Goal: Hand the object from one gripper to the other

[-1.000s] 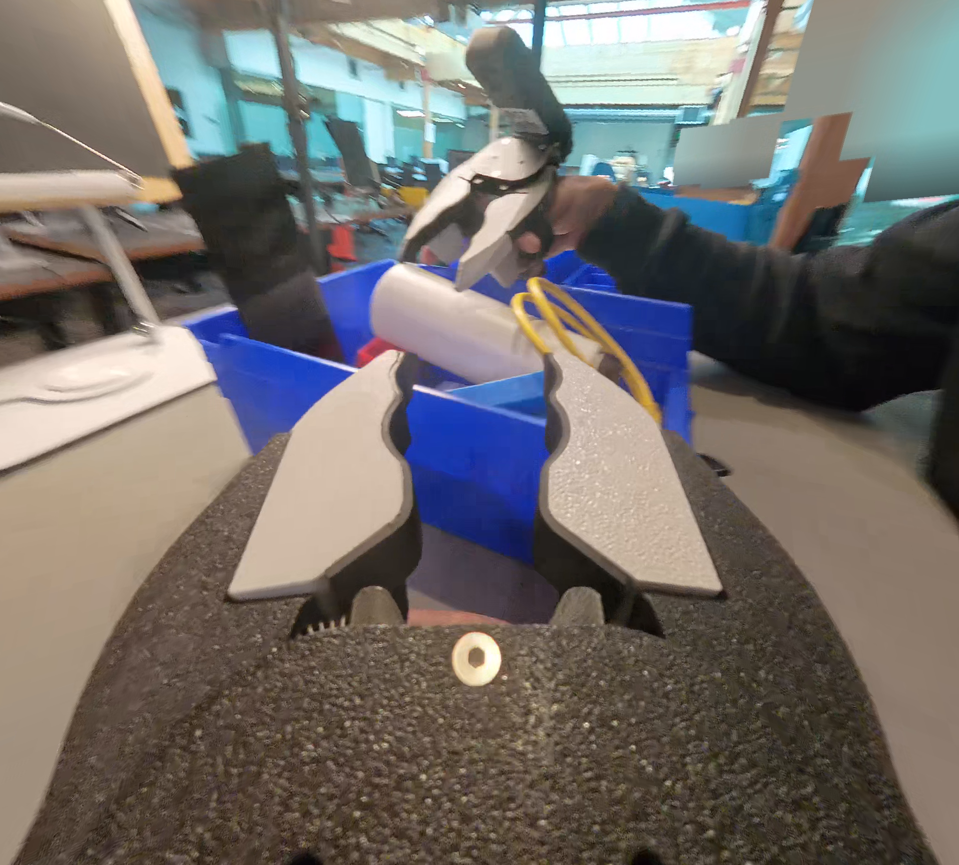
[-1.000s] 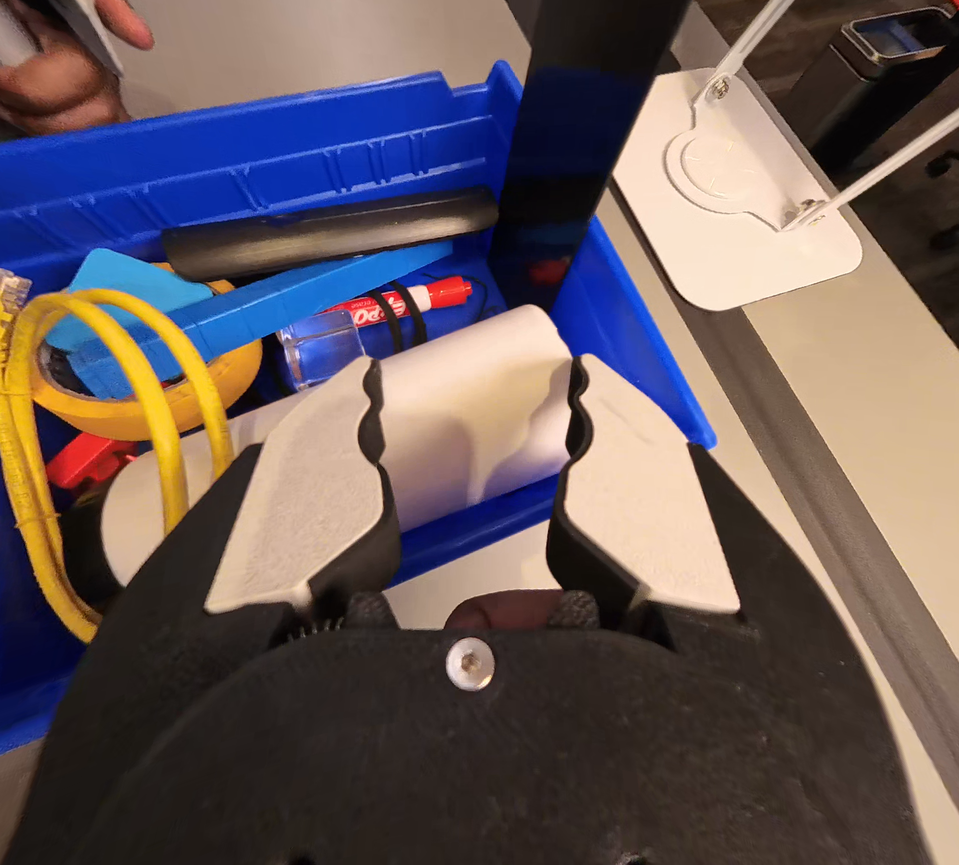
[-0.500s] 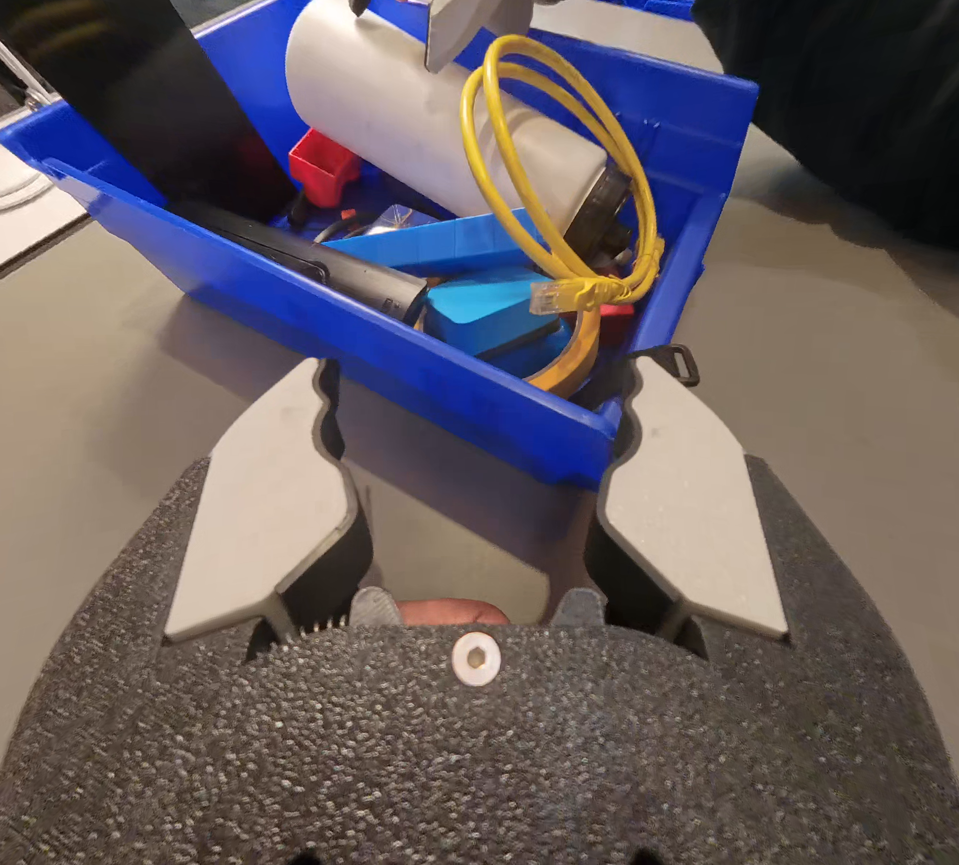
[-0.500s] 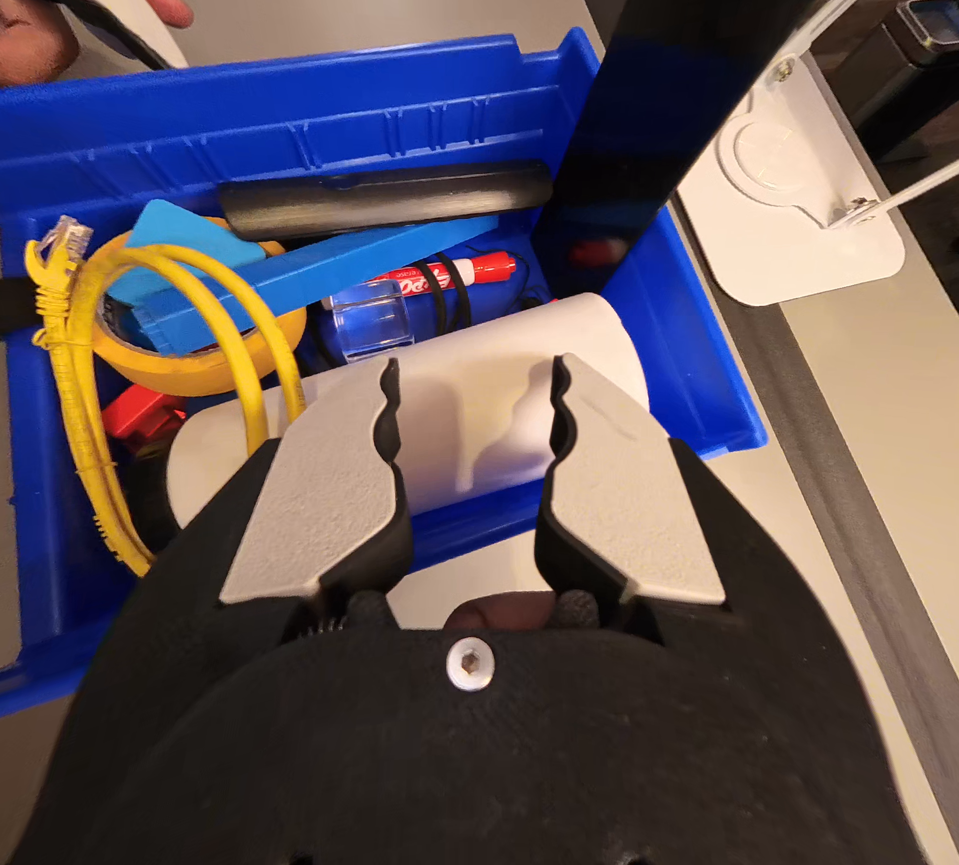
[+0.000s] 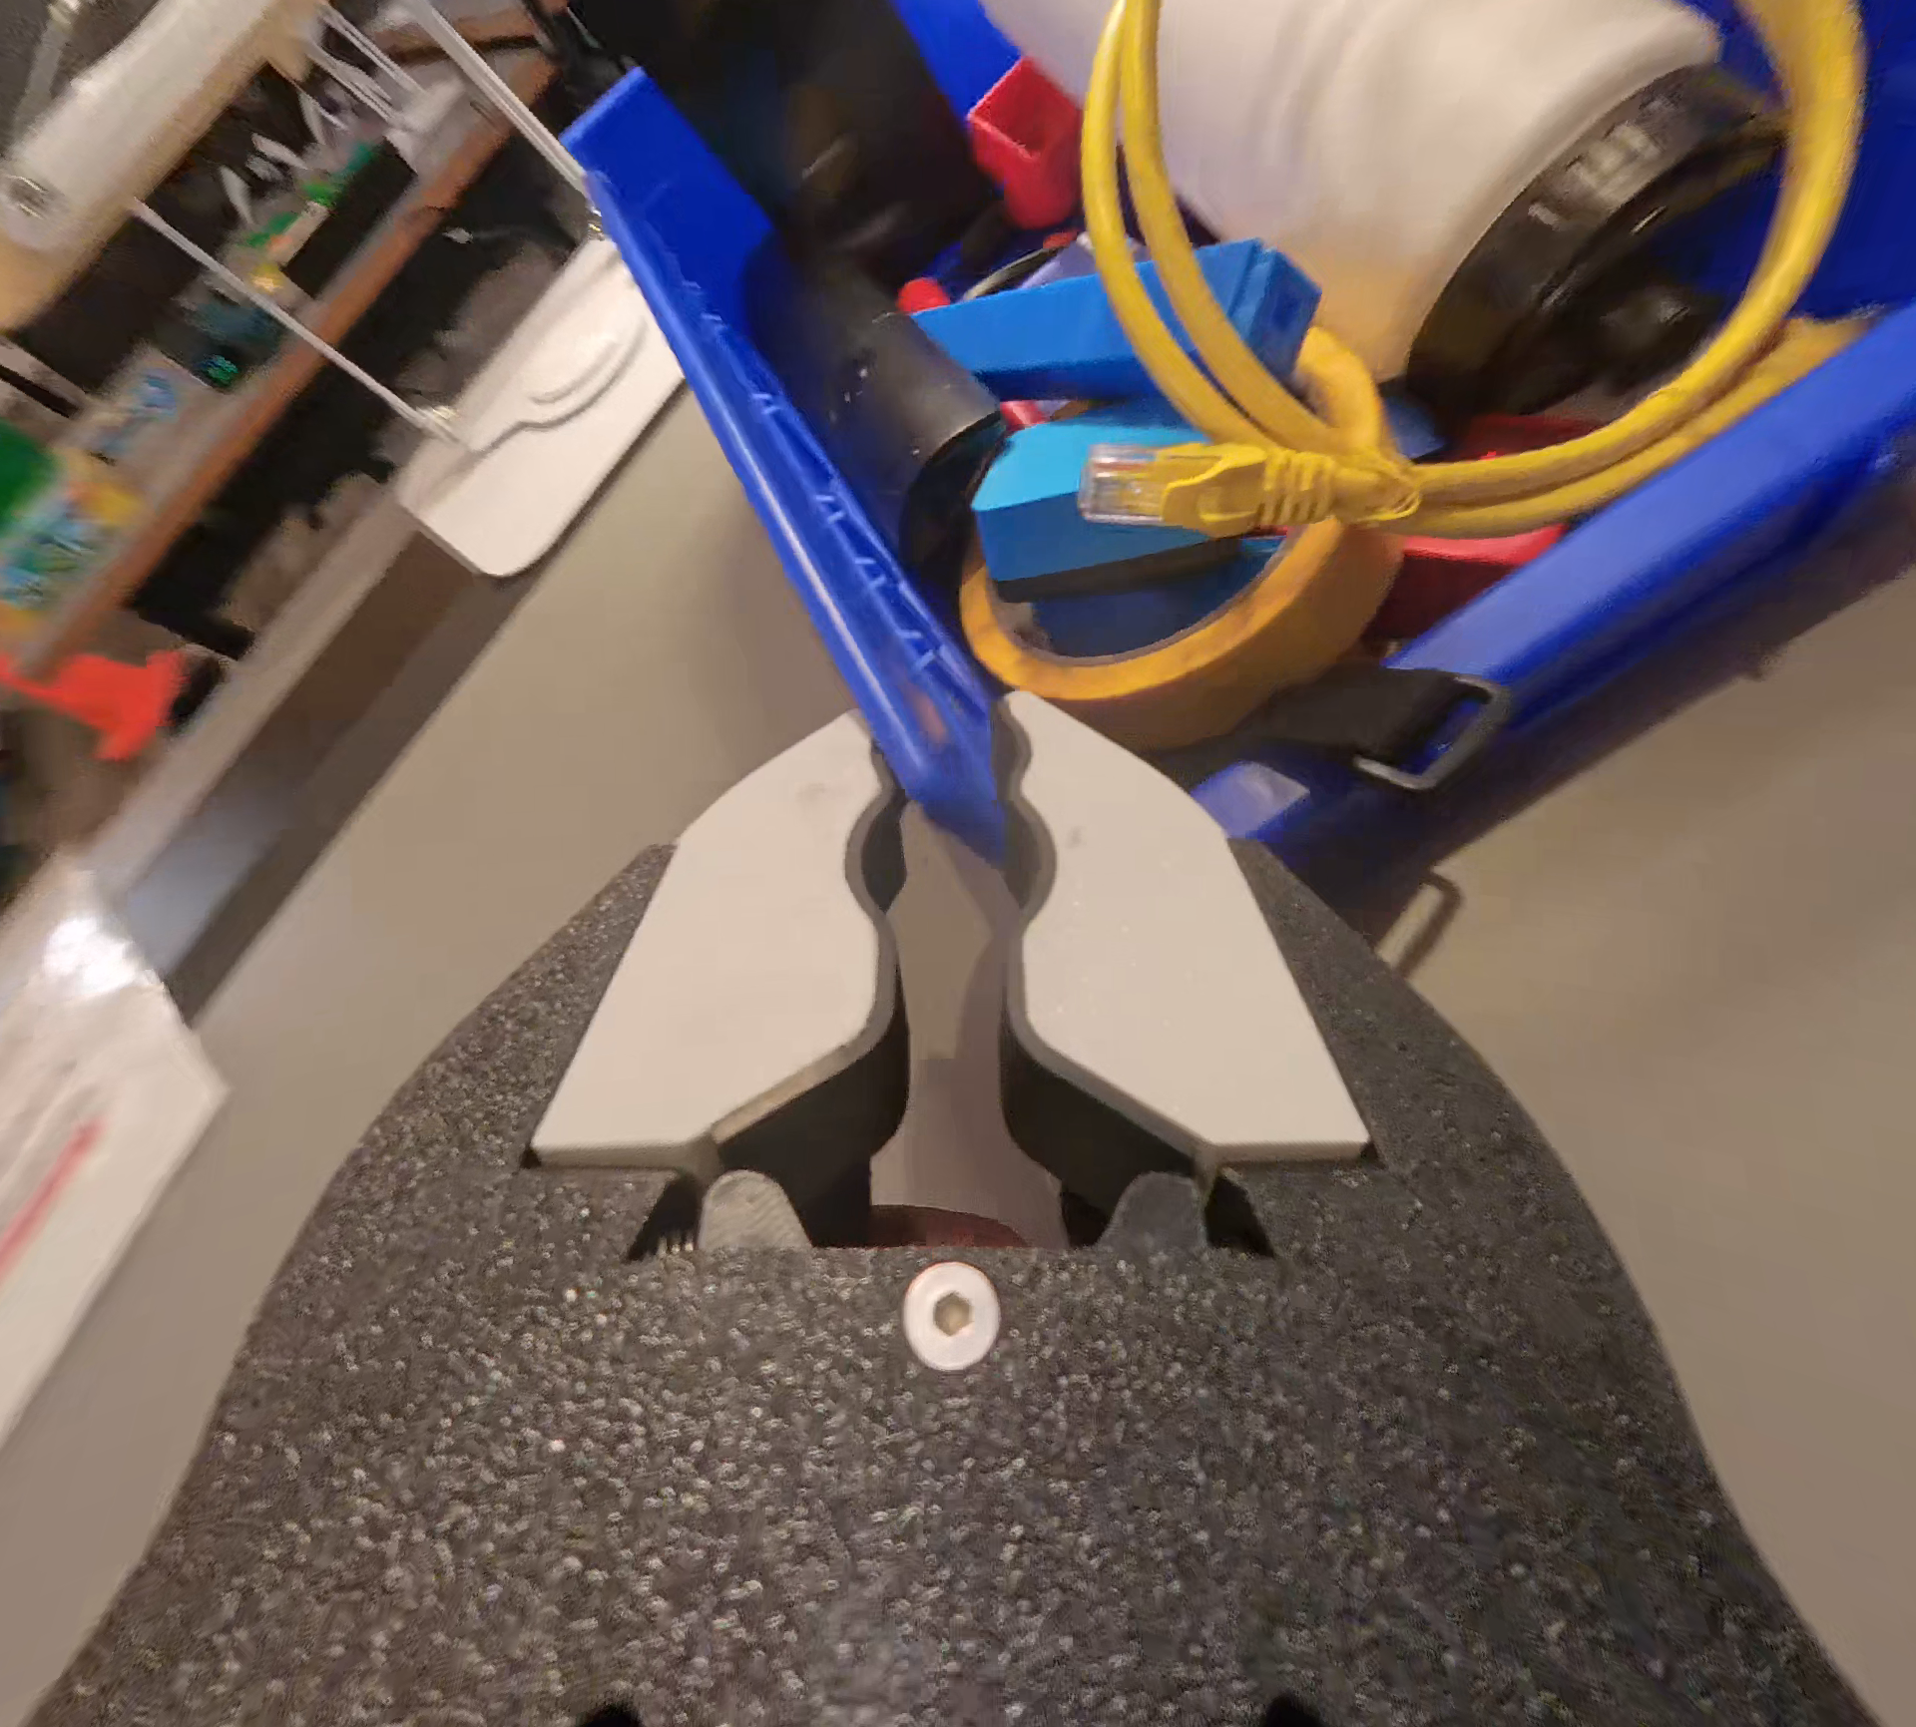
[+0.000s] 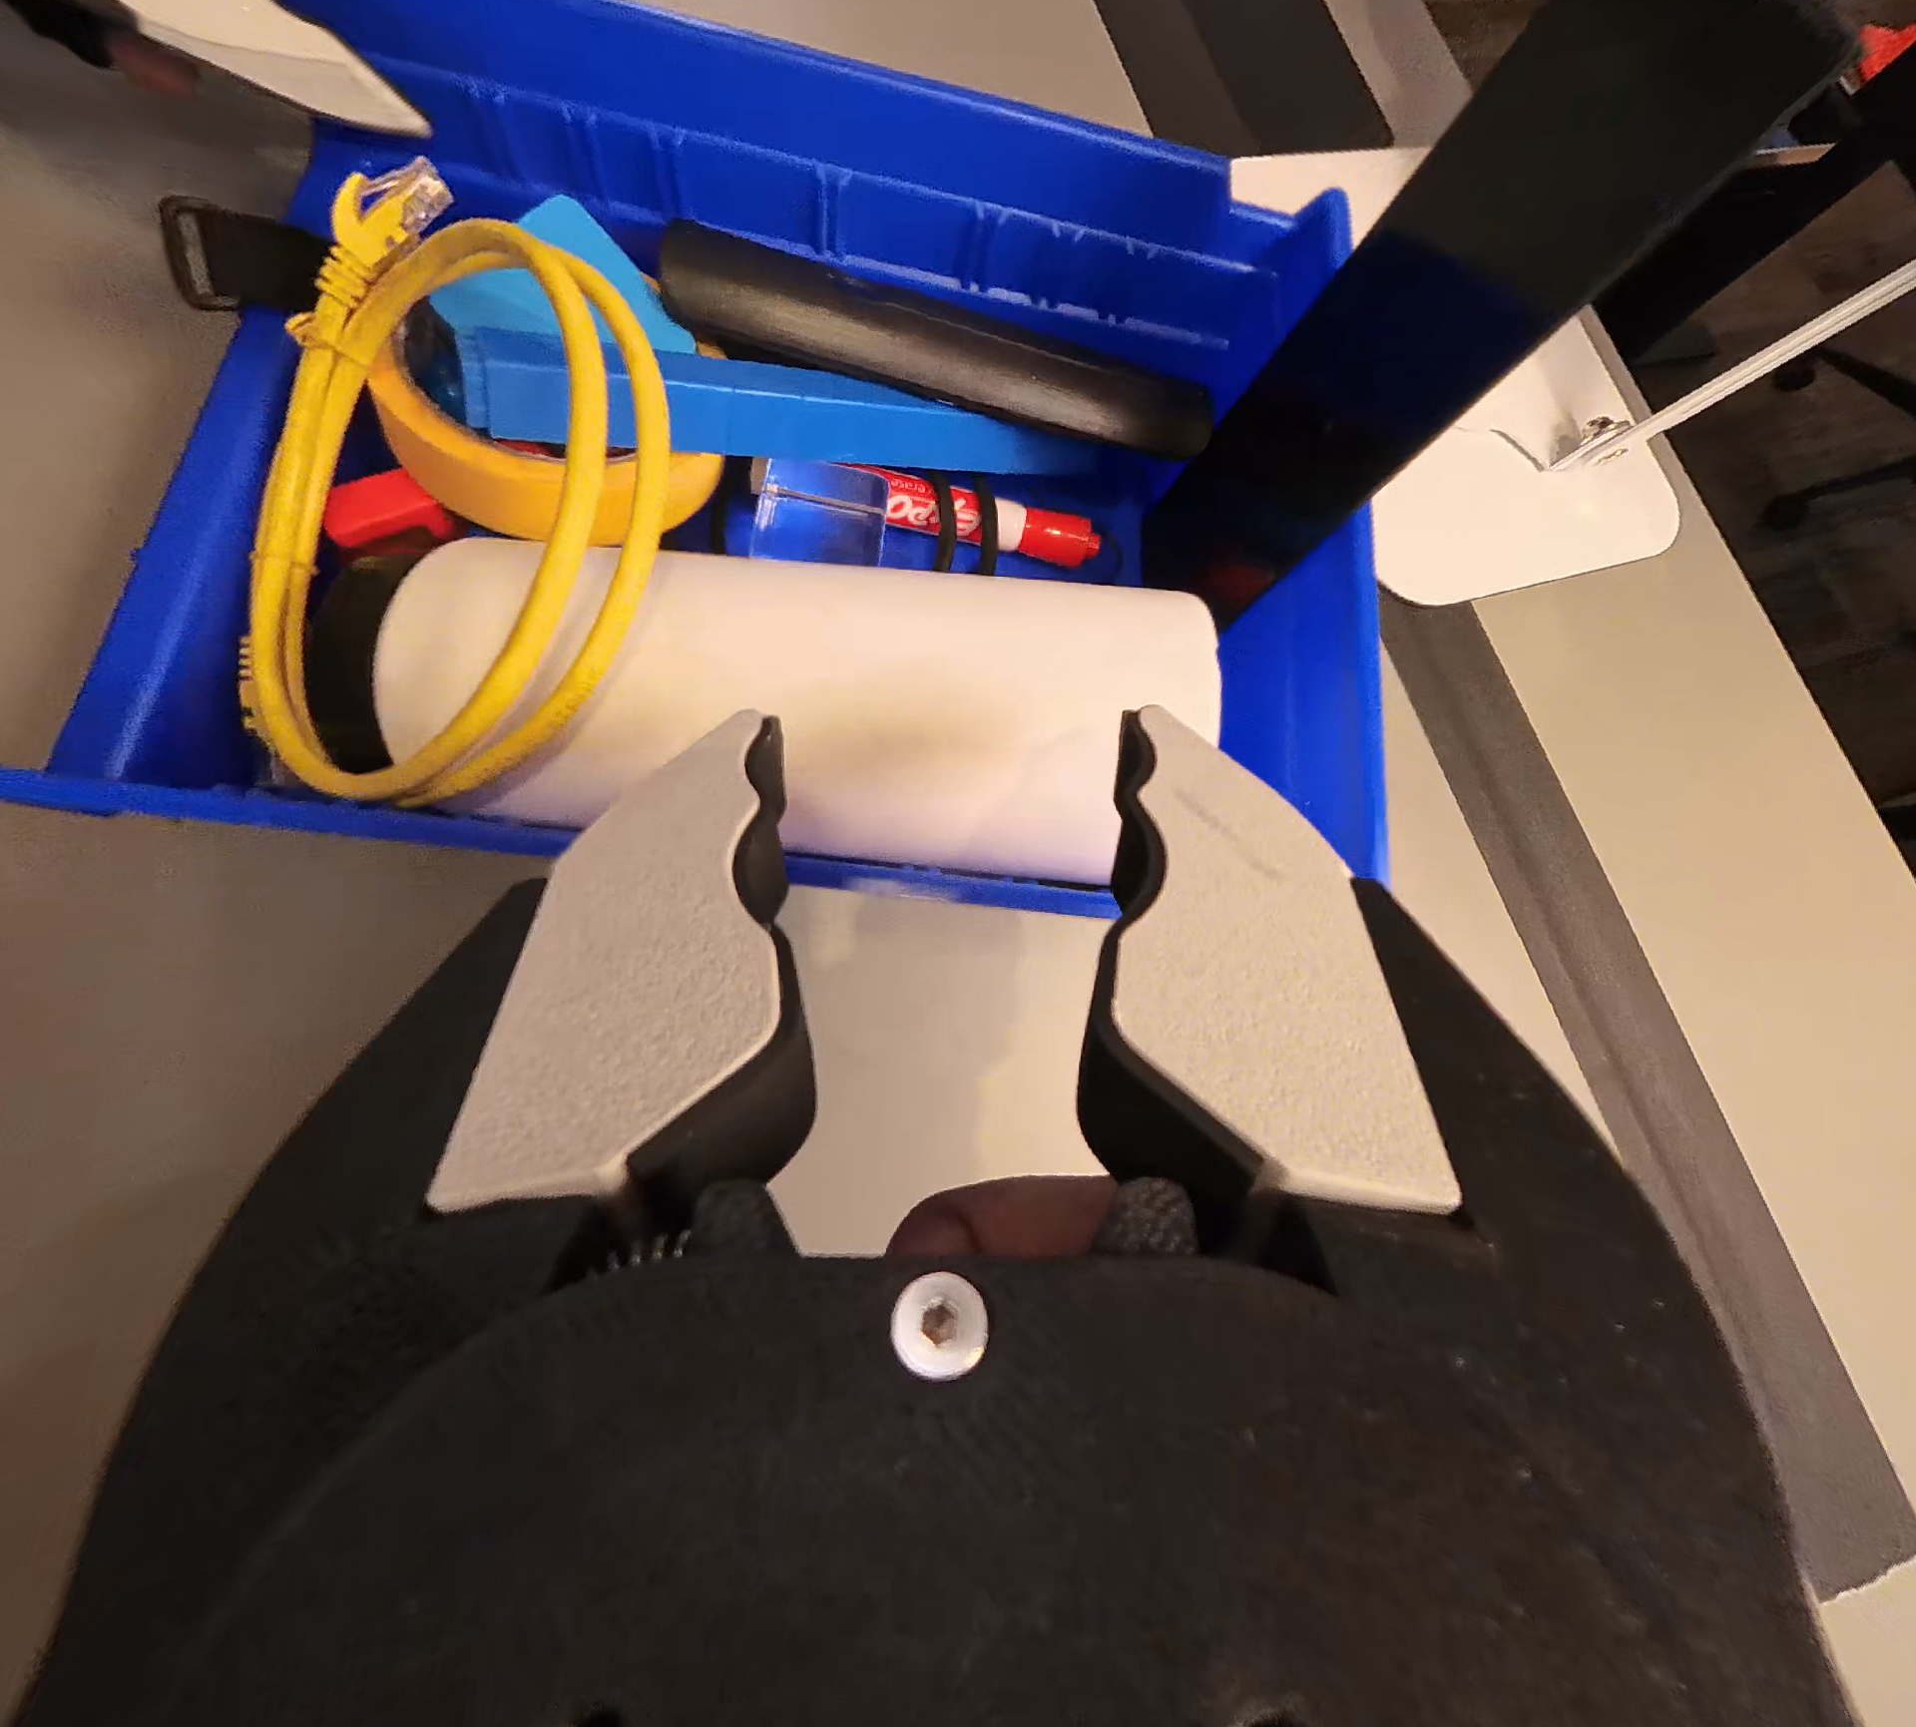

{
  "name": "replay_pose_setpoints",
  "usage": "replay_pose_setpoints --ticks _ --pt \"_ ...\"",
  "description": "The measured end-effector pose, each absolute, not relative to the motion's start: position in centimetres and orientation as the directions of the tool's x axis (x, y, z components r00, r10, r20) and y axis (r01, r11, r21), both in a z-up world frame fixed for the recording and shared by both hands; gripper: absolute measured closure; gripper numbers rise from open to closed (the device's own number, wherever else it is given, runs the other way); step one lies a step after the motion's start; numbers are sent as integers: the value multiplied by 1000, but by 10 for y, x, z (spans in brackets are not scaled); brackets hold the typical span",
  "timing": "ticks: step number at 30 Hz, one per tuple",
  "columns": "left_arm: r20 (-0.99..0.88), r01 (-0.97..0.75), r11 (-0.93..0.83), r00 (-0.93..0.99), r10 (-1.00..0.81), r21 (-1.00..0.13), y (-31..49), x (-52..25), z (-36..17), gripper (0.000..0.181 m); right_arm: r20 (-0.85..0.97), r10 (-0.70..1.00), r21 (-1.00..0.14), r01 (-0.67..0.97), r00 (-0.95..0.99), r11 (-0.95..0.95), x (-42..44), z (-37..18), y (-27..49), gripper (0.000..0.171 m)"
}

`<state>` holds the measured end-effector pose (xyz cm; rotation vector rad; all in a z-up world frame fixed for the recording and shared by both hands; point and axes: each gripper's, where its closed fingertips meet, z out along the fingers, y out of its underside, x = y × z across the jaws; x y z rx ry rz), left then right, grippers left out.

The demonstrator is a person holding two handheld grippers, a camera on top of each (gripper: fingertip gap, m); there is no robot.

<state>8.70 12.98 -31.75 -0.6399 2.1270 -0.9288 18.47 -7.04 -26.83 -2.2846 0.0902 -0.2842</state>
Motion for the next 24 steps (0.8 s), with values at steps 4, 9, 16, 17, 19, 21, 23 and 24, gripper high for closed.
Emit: replay_pose_setpoints --ticks 4,9,16,17,19,21,23,24 --pt "-397 -47 586 -692 -603 -809 134 88 -316 165 175 -145 -768 43 974 -639 180 -259 -66 109" --pt "-401 53 552 -746 -532 -832 138 86 -316 163 190 -111 -766 77 976 -638 170 -255 -64 110" --pt "-418 132 568 -811 -409 -812 153 71 -316 163 195 -84 -764 97 977 -638 160 -251 -63 110" --pt "-414 141 570 -826 -383 -809 157 65 -316 162 195 -78 -764 101 978 -638 159 -251 -63 110" --pt "-391 146 562 -853 -344 -814 167 55 -317 163 195 -61 -764 112 979 -636 154 -249 -63 110" --pt "-354 145 541 -884 -305 -829 176 44 -317 163 191 -37 -759 124 981 -639 148 -249 -62 111" --pt "-288 117 504 -916 -277 -856 185 33 -317 164 190 -7 -746 140 982 -651 141 -252 -62 111" --pt "-251 94 484 -930 -270 -870 190 30 -317 165 191 7 -736 148 982 -661 138 -255 -62 111"
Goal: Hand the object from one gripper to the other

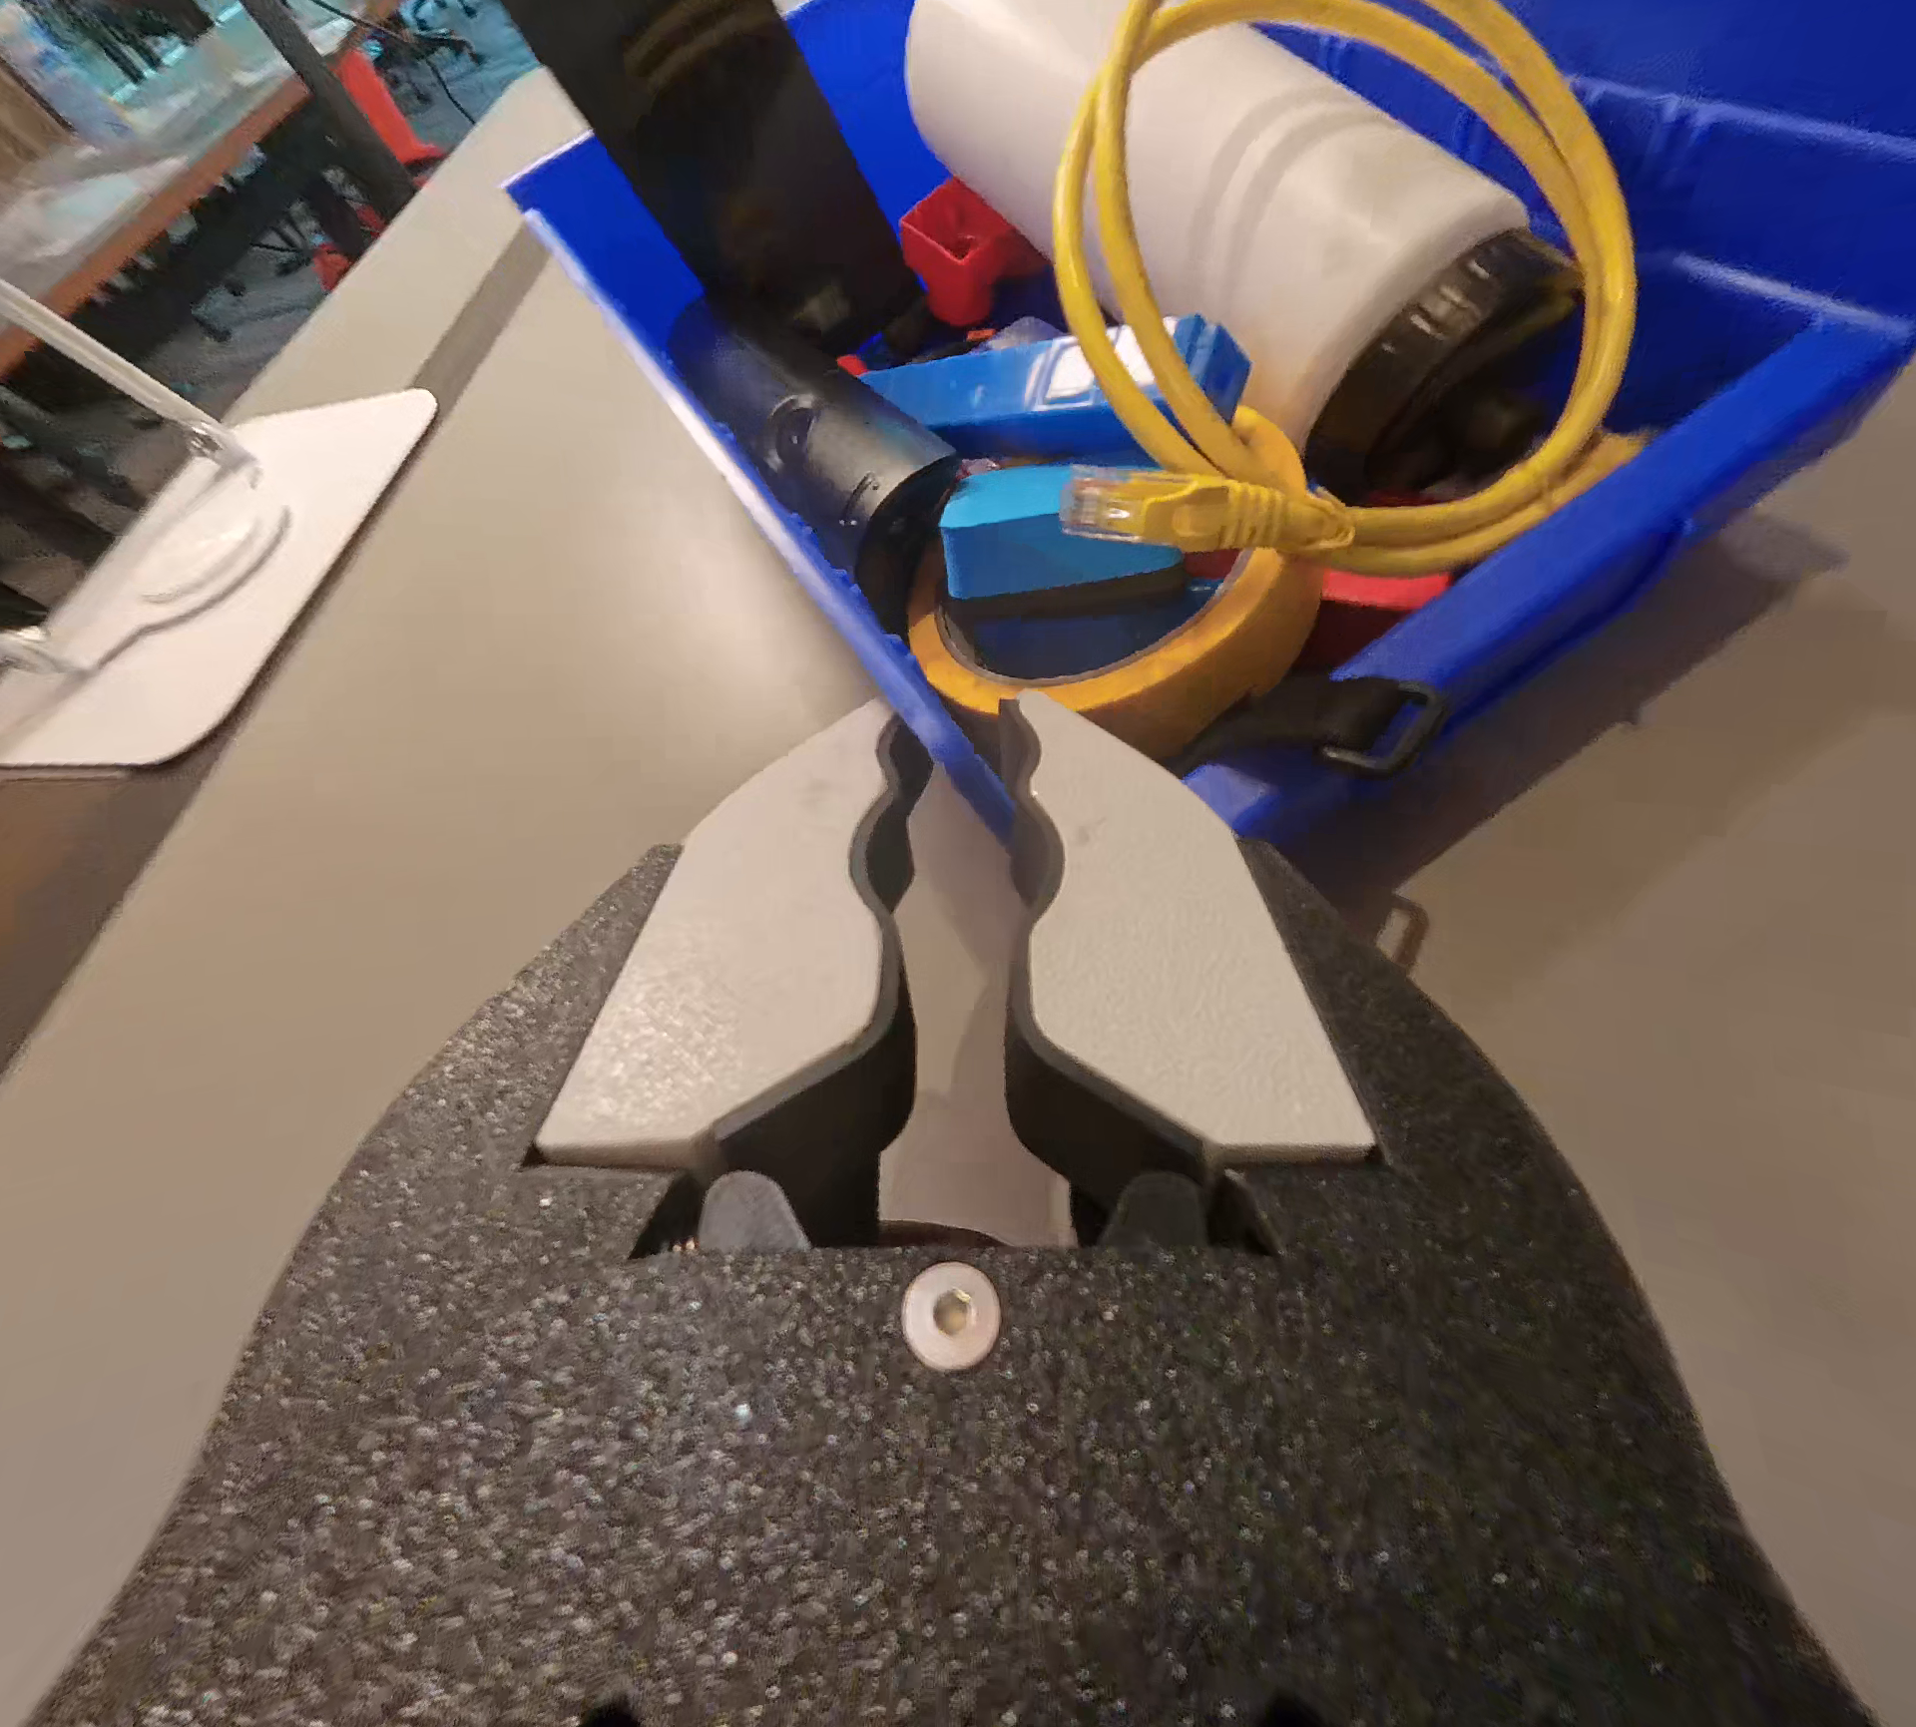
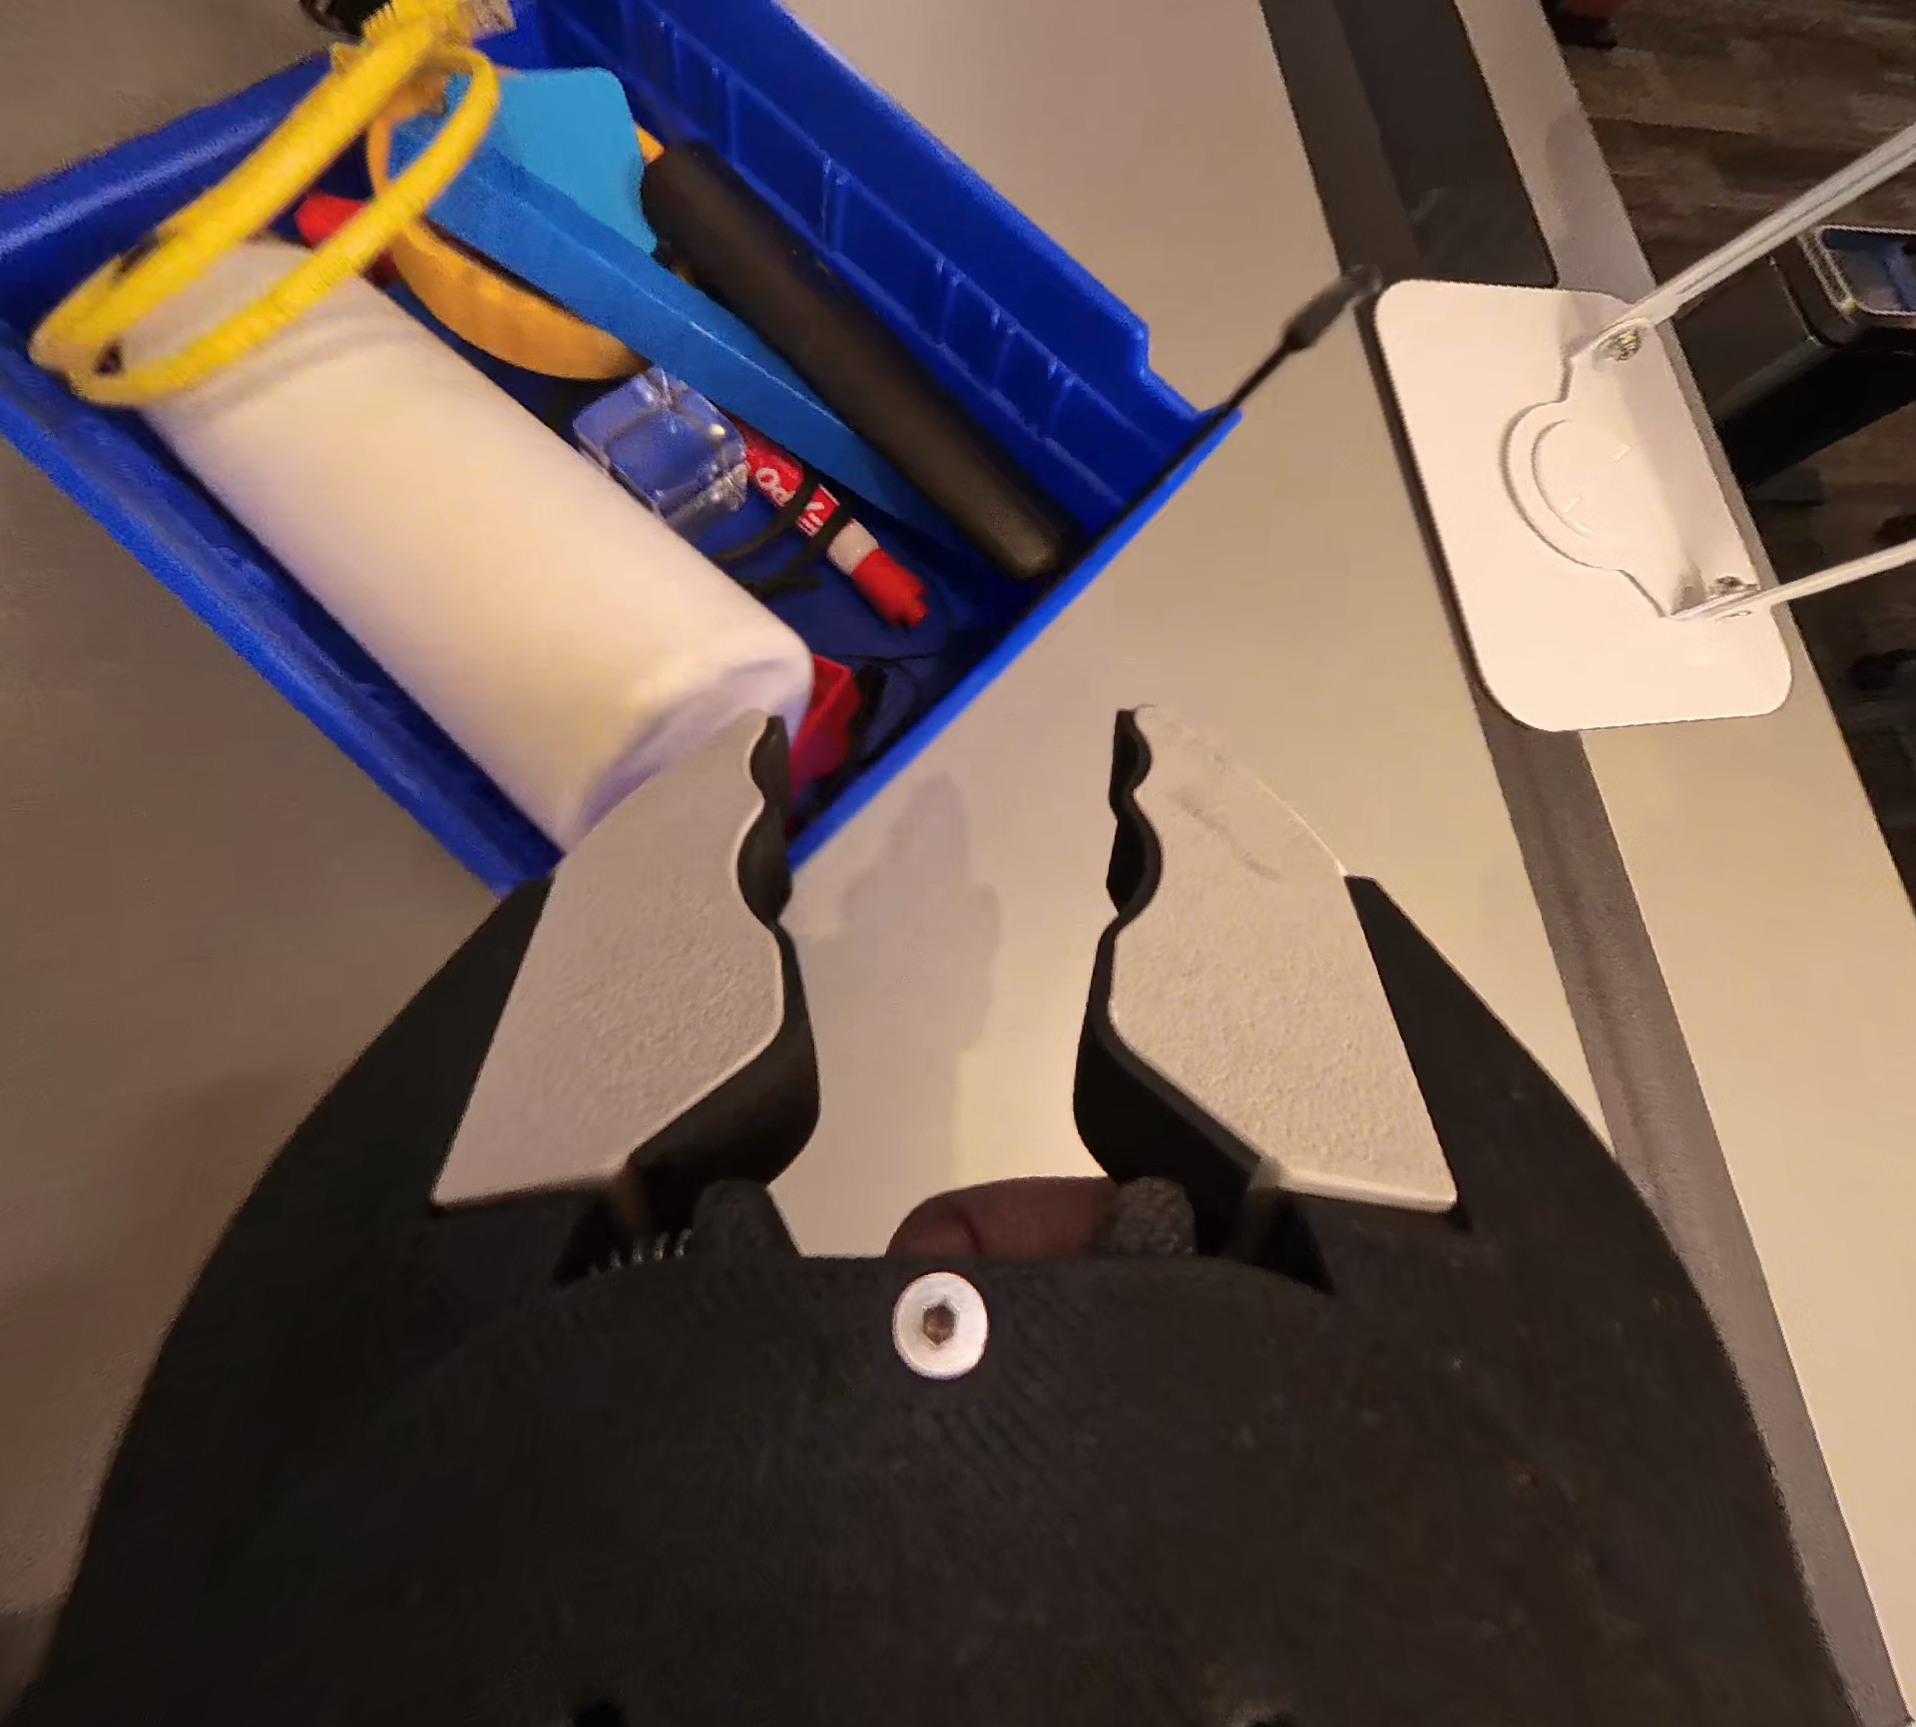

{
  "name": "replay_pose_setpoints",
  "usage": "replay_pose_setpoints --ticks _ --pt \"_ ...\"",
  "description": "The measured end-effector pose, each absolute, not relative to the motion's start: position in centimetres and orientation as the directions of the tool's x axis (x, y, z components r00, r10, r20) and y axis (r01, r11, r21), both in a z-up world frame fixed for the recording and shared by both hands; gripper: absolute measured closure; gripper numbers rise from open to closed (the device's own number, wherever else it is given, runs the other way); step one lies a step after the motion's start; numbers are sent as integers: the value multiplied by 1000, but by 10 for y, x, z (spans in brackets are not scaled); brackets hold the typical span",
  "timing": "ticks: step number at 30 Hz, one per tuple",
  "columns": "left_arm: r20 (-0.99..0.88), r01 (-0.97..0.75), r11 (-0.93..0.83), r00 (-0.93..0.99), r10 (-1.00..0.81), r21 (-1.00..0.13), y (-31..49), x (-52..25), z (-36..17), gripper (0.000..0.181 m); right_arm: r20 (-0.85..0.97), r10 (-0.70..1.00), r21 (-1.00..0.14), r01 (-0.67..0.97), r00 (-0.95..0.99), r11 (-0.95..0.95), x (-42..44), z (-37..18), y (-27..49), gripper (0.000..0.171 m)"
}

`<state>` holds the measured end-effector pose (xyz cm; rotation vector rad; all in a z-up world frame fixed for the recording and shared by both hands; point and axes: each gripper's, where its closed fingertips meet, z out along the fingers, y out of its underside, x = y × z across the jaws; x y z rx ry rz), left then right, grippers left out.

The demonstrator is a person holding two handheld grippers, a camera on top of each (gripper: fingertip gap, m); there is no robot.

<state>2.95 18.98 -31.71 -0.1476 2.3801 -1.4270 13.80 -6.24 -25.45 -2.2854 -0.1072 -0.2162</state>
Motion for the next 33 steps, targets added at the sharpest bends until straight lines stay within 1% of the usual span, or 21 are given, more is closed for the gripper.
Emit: replay_pose_setpoints --ticks 1,3,8,9,12,15,25,29,33 --pt "-235 79 472 -931 -280 -878 195 30 -317 168 189 22 -724 154 982 -673 135 -258 -62 111" --pt "-272 89 470 -901 -337 -878 204 43 -318 171 186 57 -698 172 981 -695 127 -266 -61 112" --pt "-351 108 488 -827 -439 -866 211 70 -320 165 215 141 -630 247 966 -736 106 -279 -57 117" --pt "-366 114 492 -813 -452 -863 211 74 -320 164 225 153 -622 262 962 -738 102 -278 -57 122" --pt "-406 127 505 -770 -492 -853 209 84 -318 161 218 196 -632 291 956 -718 86 -272 -57 122" --pt "-424 142 498 -744 -517 -856 205 91 -317 159 203 235 -610 311 950 -729 75 -277 -62 121" --pt "-397 138 467 -757 -519 -874 187 88 -316 160 199 319 -536 375 927 -756 55 -296 -62 119" --pt "-394 134 468 -757 -520 -874 185 88 -316 160 225 305 -546 379 925 -747 59 -292 -59 119" --pt "-395 130 471 -757 -521 -872 184 89 -317 160 231 280 -615 362 932 -700 60 -277 -53 121"
